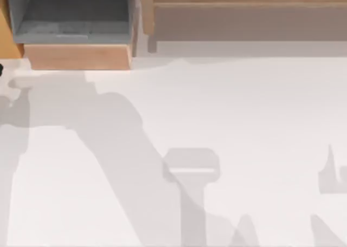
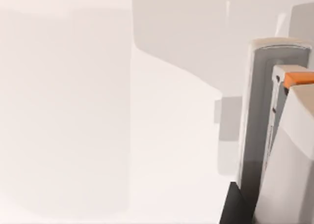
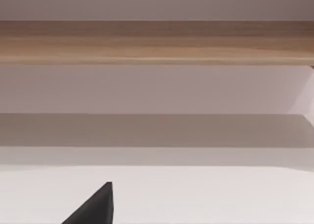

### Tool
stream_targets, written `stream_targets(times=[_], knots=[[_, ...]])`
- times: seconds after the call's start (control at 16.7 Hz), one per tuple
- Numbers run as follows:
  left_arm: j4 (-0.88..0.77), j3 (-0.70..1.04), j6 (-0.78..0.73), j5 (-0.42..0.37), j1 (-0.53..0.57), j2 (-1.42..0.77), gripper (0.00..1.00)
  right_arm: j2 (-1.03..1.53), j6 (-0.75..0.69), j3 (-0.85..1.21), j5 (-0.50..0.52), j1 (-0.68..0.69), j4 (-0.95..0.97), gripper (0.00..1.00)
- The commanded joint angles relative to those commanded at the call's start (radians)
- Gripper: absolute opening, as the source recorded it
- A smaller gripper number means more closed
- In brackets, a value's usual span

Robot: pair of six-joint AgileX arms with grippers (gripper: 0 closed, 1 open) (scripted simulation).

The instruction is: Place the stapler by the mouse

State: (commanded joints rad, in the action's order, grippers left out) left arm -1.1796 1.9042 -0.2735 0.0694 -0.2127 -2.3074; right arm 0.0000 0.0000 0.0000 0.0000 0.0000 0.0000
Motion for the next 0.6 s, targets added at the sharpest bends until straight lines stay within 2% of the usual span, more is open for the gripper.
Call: stream_targets(times=[0.6], knots=[[0.084,-0.066,0.018,-0.089,-0.008,0.000,0.00,0.000,0.000,0.000,0.000,0.000,0.000,1.00]])
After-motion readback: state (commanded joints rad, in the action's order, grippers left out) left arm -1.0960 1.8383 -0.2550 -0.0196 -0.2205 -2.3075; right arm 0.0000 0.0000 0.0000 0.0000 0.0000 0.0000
